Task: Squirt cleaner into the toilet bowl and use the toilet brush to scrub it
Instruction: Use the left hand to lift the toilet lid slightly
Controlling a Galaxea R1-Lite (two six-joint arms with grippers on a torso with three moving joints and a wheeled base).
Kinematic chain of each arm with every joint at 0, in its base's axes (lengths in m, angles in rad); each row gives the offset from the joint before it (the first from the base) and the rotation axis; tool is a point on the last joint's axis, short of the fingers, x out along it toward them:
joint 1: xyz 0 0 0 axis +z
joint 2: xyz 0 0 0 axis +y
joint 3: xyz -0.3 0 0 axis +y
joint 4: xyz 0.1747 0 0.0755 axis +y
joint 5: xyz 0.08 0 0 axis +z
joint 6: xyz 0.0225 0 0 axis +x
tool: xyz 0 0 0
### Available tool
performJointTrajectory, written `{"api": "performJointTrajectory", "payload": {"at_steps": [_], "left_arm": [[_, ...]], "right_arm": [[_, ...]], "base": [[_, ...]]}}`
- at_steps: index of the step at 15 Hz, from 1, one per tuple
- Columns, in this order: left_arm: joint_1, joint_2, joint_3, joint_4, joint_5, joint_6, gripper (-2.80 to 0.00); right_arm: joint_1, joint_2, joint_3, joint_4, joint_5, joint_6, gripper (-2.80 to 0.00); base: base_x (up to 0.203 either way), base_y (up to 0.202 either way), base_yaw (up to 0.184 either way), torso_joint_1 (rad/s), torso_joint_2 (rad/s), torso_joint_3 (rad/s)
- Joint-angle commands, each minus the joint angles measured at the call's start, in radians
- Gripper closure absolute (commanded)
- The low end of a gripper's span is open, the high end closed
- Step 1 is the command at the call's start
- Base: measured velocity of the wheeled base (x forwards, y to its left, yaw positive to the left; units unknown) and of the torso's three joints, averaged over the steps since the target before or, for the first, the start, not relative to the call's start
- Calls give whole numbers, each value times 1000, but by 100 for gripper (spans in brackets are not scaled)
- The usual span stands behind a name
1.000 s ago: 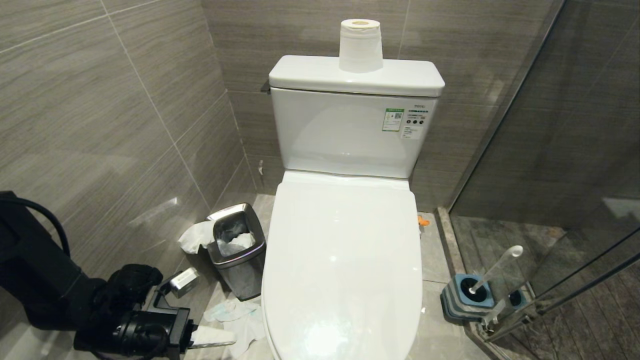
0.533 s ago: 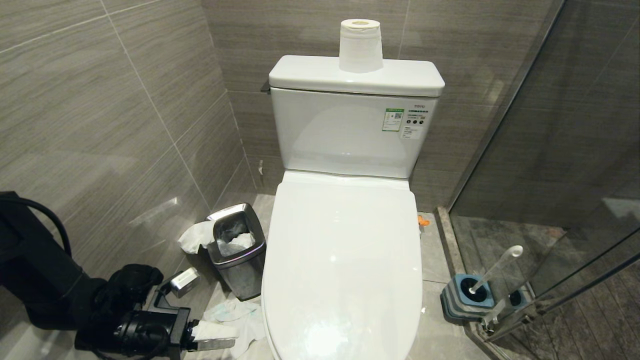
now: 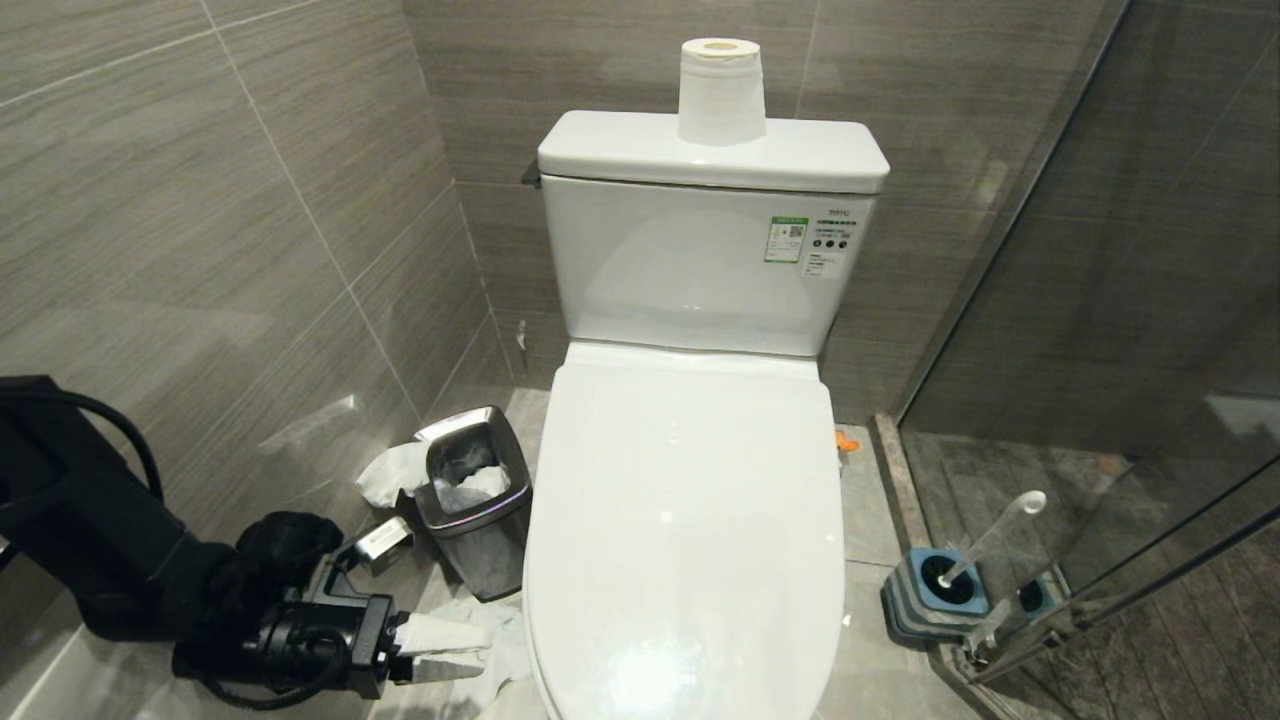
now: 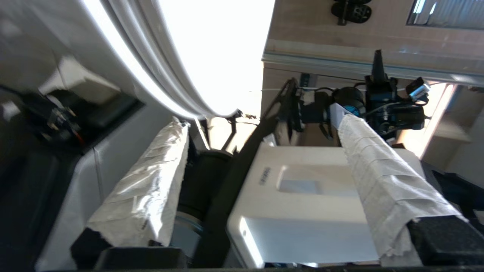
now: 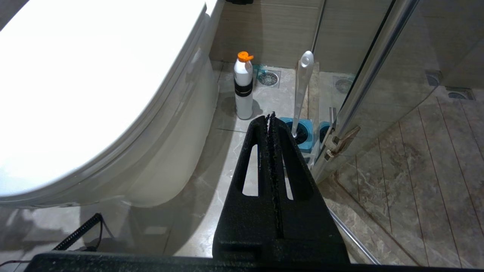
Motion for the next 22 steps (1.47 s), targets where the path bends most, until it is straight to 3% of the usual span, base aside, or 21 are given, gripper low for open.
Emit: {"api": "performJointTrajectory", "payload": {"at_steps": [1, 4, 11, 13, 22], "left_arm": [[-2, 24, -33, -12, -5, 5, -280], [-10, 56, -44, -109, 8, 9, -280], [-19, 91, -53, -119, 45, 24, -280], [-23, 118, -78, -135, 83, 26, -280], [-38, 101, -81, -131, 86, 14, -280]], "right_arm": [[0, 0, 0, 0, -1, 0, 0], [0, 0, 0, 0, -1, 0, 0], [0, 0, 0, 0, -1, 0, 0], [0, 0, 0, 0, -1, 0, 0], [0, 0, 0, 0, -1, 0, 0]], "base": [[0, 0, 0, 0, 0, 0], [0, 0, 0, 0, 0, 0], [0, 0, 0, 0, 0, 0], [0, 0, 0, 0, 0, 0], [0, 0, 0, 0, 0, 0]]}}
